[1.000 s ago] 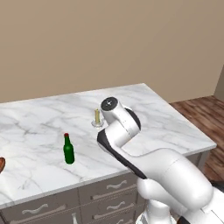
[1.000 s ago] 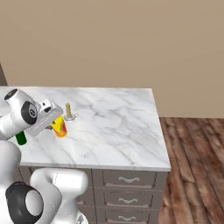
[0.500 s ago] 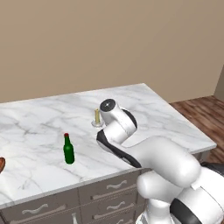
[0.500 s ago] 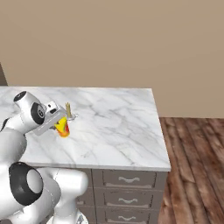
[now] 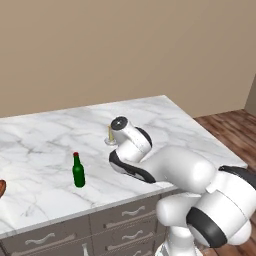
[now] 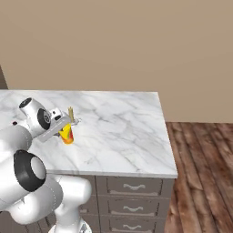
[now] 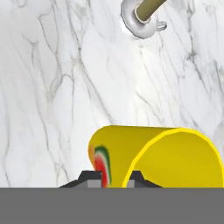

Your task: Open the cabinet directly in front. Then move the beer and the cup to the dining counter with the candle on it.

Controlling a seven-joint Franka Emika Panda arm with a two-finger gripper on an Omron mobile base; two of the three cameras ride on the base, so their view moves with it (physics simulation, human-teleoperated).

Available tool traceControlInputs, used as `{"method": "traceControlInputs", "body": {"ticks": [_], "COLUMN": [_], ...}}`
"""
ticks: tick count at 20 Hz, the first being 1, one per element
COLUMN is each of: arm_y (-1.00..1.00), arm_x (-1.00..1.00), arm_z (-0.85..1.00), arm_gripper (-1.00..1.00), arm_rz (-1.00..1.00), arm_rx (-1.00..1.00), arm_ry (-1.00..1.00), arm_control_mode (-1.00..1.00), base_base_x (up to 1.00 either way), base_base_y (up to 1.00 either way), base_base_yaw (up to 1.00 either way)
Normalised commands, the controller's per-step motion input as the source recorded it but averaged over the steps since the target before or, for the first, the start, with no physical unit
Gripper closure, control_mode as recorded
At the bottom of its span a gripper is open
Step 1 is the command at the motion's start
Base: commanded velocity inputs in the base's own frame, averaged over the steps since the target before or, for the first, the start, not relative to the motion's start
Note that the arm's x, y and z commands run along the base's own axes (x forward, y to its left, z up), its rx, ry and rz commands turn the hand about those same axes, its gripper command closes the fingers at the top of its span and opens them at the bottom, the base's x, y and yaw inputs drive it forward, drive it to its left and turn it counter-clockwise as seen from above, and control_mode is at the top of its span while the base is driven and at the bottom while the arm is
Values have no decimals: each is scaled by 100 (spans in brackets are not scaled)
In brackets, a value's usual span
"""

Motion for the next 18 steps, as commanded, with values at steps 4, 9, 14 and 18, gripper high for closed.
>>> {"method": "traceControlInputs", "body": {"ticks": [4, 9, 14, 18], "arm_y": [0, 0, 0, 0], "arm_x": [14, 3, 0, 1], "arm_z": [-19, -15, -16, -22], "arm_gripper": [100, 100, 100, 100], "arm_rz": [0, 0, 0, 0], "arm_rx": [0, 0, 0, 0], "arm_ry": [0, 5, 2, 1], "arm_control_mode": [-100, -100, -100, -100], "base_base_x": [0, 0, 0, 0], "base_base_y": [0, 0, 0, 0], "base_base_yaw": [0, 0, 0, 0]}}
